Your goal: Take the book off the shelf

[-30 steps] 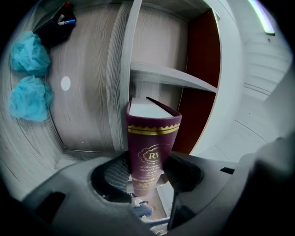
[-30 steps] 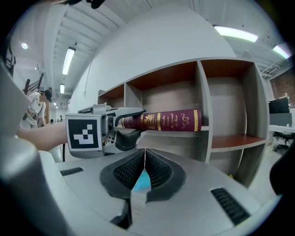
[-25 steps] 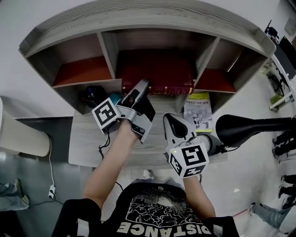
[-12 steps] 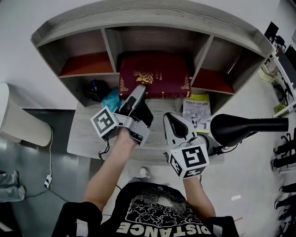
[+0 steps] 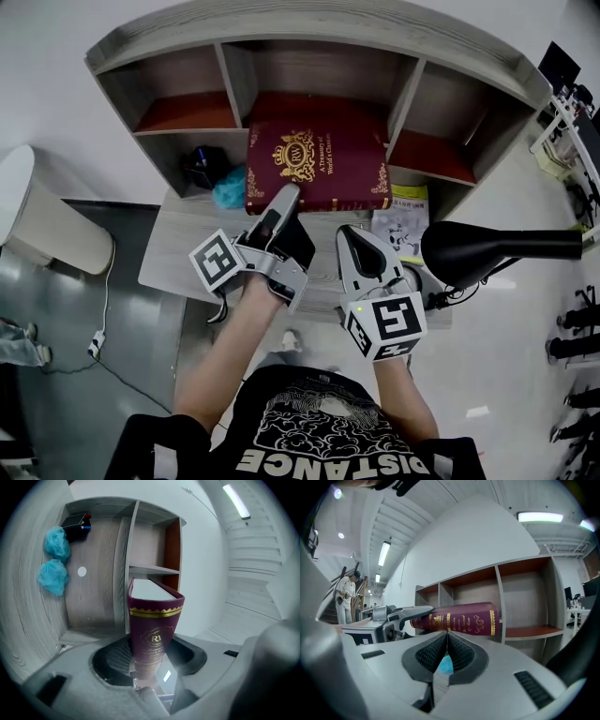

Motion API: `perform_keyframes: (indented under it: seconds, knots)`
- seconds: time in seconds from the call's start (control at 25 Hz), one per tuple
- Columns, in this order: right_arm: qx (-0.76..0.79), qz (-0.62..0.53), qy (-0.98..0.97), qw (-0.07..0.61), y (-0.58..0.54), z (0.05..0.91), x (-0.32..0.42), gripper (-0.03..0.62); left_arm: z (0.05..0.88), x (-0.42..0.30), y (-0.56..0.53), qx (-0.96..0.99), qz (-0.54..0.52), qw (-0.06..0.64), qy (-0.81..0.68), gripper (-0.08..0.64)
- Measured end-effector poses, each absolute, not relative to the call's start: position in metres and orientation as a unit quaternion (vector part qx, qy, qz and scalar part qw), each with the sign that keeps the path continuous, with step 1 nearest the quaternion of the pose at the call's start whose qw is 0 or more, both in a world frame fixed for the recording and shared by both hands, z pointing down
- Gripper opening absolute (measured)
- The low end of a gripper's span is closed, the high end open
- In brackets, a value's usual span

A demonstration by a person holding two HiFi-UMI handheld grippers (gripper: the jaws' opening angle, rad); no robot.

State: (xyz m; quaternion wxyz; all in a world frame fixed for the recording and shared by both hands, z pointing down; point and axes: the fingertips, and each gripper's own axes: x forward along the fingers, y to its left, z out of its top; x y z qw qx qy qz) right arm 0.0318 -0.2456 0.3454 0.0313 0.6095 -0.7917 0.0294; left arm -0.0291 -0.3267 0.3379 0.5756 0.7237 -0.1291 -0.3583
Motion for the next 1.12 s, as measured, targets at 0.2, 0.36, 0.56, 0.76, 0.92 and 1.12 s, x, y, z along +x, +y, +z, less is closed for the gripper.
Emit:
perform_keyframes:
  seconds: [0.2, 0.36, 0.56, 0.76, 0.92, 1.12]
  knots:
    - [0.591, 0.029, -0.806, 0.029, -0.234, 0.342, 0.024, 0.017, 0.343, -0.035, -0.306, 0.721, -0.36, 0.573, -0.15, 0.206]
    - [0.578, 0.03, -0.815, 0.032, -0.235, 0.335, 0.022, 0.015, 0.34, -0.035, -0.304, 0.717, -0.362, 0.573, -0.164, 0.207]
    - [0.569, 0.036, -0.821, 0.031, -0.231, 0.334, 0.022, 0.017, 0.344, -0.037, -0.297, 0.709, -0.365, 0.577, -0.177, 0.206]
    - [0.565, 0.038, -0.823, 0.032, -0.226, 0.336, 0.021, 0.017, 0.348, -0.039, -0.291, 0.707, -0.364, 0.578, -0.182, 0.206]
    - [0.566, 0.039, -0.823, 0.032, -0.229, 0.331, 0.023, 0.015, 0.344, -0.037, -0.295, 0.706, -0.363, 0.579, -0.184, 0.207]
    - [0.567, 0.043, -0.822, 0.035, -0.234, 0.328, 0.024, 0.015, 0.339, -0.036, -0.3, 0.704, -0.363, 0.582, -0.183, 0.207]
